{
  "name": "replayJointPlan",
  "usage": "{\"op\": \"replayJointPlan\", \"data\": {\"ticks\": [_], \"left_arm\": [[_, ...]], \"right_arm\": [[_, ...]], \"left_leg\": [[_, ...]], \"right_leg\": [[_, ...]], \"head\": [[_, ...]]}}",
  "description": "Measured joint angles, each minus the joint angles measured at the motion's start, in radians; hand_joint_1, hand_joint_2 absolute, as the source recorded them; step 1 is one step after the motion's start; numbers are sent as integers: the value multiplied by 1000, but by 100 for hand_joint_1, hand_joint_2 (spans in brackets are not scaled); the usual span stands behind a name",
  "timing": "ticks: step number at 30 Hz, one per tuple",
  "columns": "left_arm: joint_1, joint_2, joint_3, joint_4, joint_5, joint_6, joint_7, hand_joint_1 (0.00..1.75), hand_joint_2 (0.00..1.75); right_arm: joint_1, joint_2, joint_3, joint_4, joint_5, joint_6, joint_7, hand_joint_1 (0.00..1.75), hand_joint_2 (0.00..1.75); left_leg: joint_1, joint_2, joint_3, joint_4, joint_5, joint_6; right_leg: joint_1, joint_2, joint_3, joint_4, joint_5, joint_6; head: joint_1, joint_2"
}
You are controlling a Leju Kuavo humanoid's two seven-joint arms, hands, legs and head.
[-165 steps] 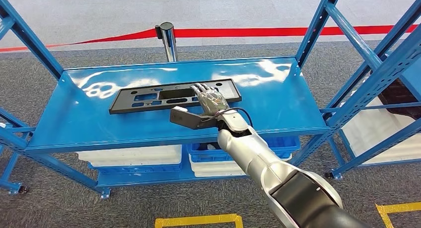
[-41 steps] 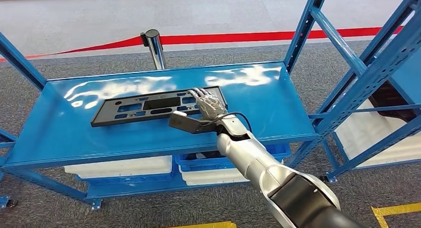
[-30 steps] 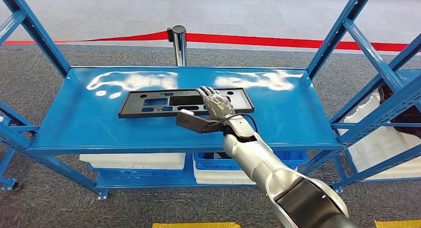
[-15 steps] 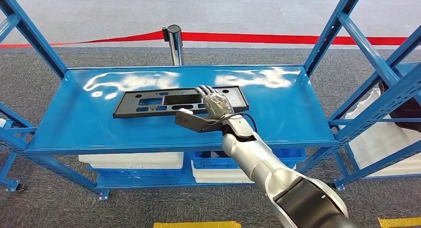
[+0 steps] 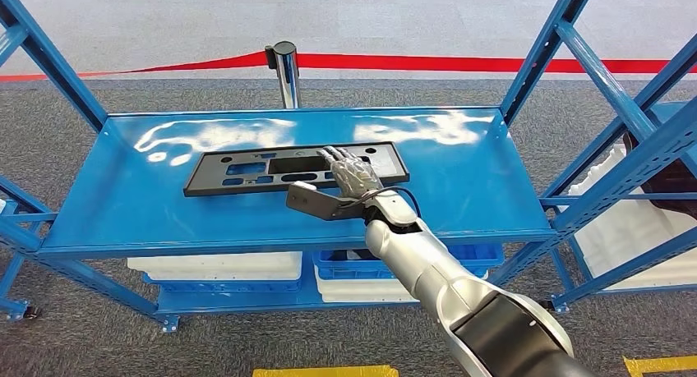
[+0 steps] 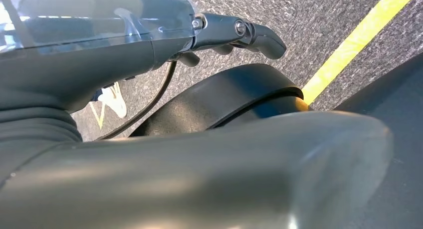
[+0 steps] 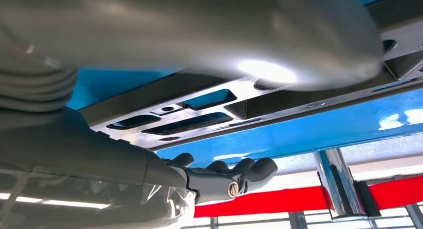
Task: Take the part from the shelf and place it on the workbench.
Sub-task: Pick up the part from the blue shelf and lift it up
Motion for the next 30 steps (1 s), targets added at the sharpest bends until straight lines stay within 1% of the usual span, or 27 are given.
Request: {"op": "replayJointPlan", "data": {"ticks": [17, 30], "left_arm": [[0, 0, 2, 0, -5, -9, -8, 0, 0], [0, 0, 6, 0, -4, -16, -16, 0, 0]], "right_arm": [[7, -3, -11, 0, -16, 9, -20, 0, 175], [16, -6, -12, 0, -14, 4, -19, 0, 175]], "left_leg": [[0, 0, 0, 0, 0, 0], [0, 0, 0, 0, 0, 0]], "right_leg": [[0, 0, 0, 0, 0, 0], [0, 0, 0, 0, 0, 0]], "head": [[-2, 0], [-2, 0]]}}
